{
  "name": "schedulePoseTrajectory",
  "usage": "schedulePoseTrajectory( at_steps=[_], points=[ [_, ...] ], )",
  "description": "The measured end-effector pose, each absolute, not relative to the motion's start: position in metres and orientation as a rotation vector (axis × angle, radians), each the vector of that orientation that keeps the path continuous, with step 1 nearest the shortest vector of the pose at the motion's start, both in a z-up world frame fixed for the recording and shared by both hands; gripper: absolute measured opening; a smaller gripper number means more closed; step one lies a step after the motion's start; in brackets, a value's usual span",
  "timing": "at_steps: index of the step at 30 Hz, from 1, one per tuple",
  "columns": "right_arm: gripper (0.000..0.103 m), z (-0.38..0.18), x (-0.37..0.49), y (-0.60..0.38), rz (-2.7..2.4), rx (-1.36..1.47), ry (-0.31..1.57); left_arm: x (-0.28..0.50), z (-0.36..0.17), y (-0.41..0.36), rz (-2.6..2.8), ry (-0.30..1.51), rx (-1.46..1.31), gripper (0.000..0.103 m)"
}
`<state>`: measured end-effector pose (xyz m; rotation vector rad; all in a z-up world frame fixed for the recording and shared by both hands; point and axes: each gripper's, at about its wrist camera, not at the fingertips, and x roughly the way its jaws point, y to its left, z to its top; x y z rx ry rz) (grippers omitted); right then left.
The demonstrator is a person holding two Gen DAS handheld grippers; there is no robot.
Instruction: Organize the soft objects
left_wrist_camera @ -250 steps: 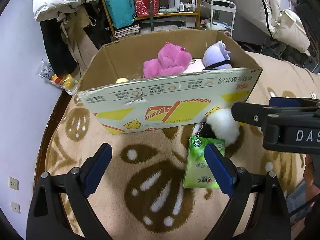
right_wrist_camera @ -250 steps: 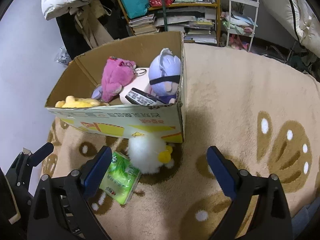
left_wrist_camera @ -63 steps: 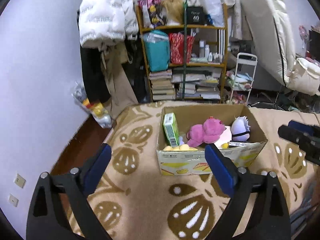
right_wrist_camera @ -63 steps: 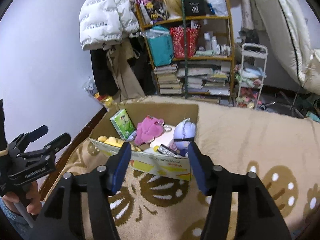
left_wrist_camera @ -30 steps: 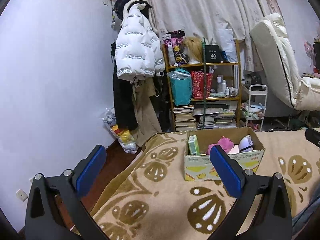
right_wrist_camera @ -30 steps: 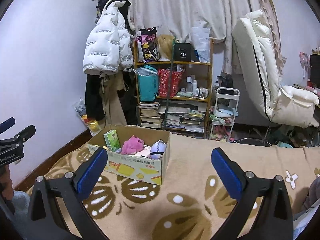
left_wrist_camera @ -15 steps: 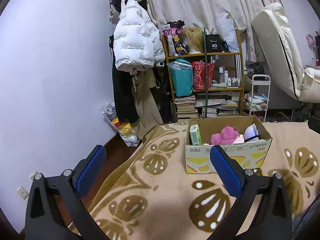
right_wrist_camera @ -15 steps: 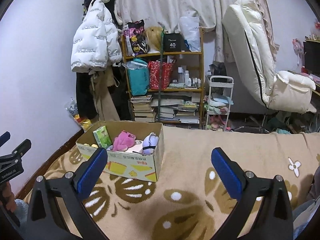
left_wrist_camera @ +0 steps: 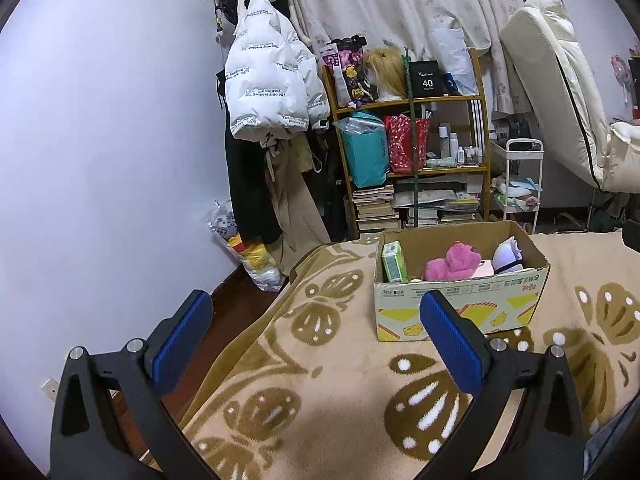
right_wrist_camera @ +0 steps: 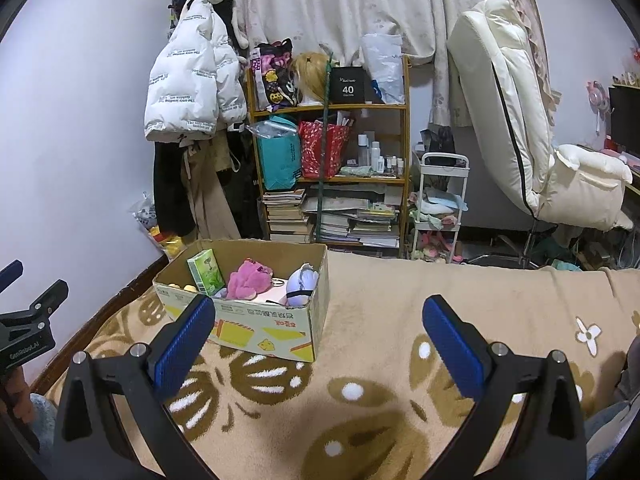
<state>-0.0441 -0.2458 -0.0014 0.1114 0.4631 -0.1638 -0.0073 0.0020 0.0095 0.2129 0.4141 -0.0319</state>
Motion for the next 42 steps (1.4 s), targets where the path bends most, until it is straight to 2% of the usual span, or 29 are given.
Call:
schedulePoseTrajectory(
  at_steps=[42],
  points=[
    [0.103,0.0009,-0.0460,-0.2427,-0.155,0.114,0.463,-0.0037,0.0051,0.0049,-0.026,0.435,0.216,0.102]
  ],
)
